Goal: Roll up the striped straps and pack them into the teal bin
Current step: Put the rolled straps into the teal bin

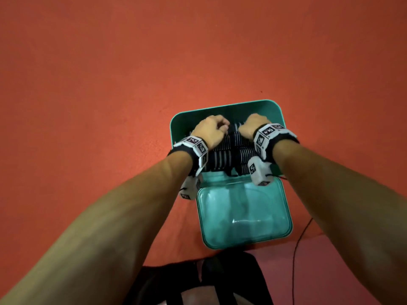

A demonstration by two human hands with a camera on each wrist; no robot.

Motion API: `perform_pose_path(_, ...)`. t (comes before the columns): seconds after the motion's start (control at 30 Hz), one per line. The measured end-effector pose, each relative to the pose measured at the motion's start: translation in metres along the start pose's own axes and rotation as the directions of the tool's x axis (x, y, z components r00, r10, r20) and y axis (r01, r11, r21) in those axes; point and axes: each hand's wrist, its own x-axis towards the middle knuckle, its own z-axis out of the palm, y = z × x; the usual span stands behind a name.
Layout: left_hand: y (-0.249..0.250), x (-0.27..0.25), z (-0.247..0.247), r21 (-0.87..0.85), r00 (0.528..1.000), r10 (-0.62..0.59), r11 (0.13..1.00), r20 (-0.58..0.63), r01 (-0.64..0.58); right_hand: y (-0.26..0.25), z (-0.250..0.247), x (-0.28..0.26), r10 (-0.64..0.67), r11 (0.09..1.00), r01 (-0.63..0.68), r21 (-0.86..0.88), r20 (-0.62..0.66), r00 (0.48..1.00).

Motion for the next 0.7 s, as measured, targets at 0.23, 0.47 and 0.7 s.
perform_pose_path(0.23,-0.017,-0.041,0.0,0.049,0.99,0.139,0.989,-0.024,-0.138,-0.004,0.033,-0.048,-0.135,0.963,0.165,0.215,-0.146,0.98)
perform_pose_path(0.47,-0.038,-0.103,0.021,0.278,0.927,0.374,0.895,-0.038,-0.35,0.017,0.081,-0.121,-0.236,0.95,0.298,0.096,-0.405,0.883)
perform_pose_path(0.7,-0.028,-0.156,0.055,0.273,0.915,0.392,0.873,0.098,-0.403,0.067,0.13,-0.179,-0.357,0.893,0.445,0.063,-0.501,0.788)
